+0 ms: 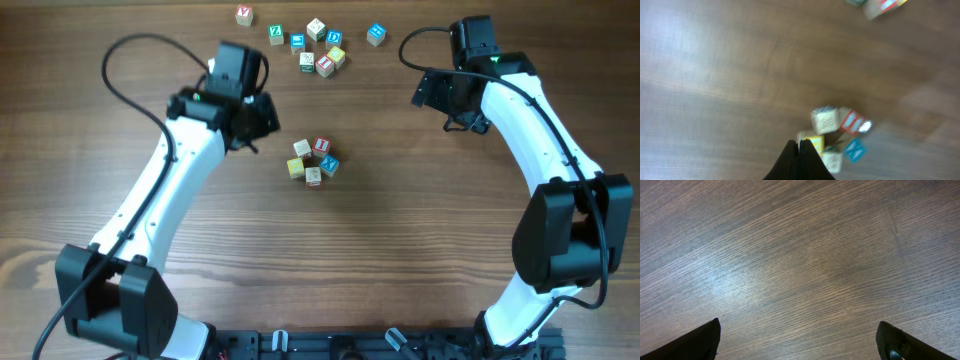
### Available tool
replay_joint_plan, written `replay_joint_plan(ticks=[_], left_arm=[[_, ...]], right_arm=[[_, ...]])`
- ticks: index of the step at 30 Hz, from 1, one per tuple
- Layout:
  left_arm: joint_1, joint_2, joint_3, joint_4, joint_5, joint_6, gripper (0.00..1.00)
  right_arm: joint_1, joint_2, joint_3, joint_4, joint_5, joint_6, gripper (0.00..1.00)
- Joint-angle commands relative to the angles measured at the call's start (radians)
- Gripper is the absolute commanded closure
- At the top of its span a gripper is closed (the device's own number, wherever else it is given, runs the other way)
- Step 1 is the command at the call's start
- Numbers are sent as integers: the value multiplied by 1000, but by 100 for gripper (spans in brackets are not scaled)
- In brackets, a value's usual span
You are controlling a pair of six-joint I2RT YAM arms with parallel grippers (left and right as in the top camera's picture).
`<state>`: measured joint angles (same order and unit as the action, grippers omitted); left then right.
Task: Form a circle
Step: 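Raise the left gripper and withdraw it to the upper left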
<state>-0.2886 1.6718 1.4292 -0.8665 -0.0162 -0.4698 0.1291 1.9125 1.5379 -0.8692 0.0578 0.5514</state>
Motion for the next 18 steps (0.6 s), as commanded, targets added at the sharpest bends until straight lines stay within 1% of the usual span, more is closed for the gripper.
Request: replay_joint_plan(ticks=[1, 3, 6, 10, 14, 15, 16, 17, 18], left_arm=[[13, 97, 63, -29, -14, 50, 96], [29, 135, 63, -35, -54, 43, 96], [80, 181, 63, -66, -56, 16, 96], [166, 222, 63, -65, -56, 9, 96], [246, 245, 62, -54, -56, 10, 87], [270, 250, 62, -45, -56, 10, 77], [293, 255, 62, -39, -56, 10, 58], [317, 257, 62, -40, -56, 10, 42], [329, 257, 62, -44, -56, 10, 36]], right_arm=[[2, 2, 8, 2, 22, -1, 0], [2, 2, 8, 2, 22, -1, 0], [2, 2, 8, 2, 22, -1, 0], [2, 2, 8, 2, 22, -1, 0], [2, 2, 8, 2, 22, -1, 0], [2, 2, 8, 2, 22, -1, 0], [2, 2, 8, 2, 22, -1, 0], [2, 2, 8, 2, 22, -1, 0], [2, 2, 8, 2, 22, -2, 0]])
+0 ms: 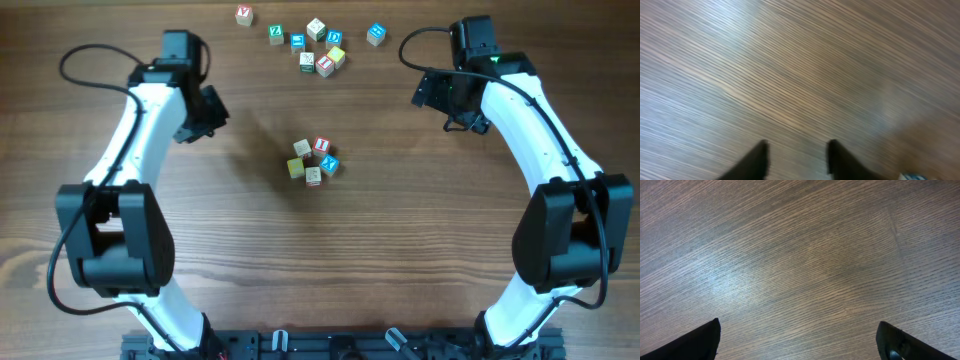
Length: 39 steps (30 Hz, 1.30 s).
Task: Form a circle
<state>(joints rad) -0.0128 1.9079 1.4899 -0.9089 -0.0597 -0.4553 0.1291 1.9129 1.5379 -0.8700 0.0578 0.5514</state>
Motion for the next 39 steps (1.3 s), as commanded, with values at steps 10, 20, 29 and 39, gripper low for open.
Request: replay_joint_plan(ticks=[10, 20, 29, 39], left_arm=[[83, 21, 2, -16, -13, -4, 0], [83, 21, 2, -16, -13, -4, 0], [83, 21, 2, -16, -13, -4, 0], [83, 21, 2, -16, -13, -4, 0]], right_arm=[[2, 2, 8, 3, 22, -1, 0], [2, 2, 8, 3, 22, -1, 0], [2, 2, 8, 3, 22, -1, 0], [2, 2, 8, 3, 22, -1, 0]])
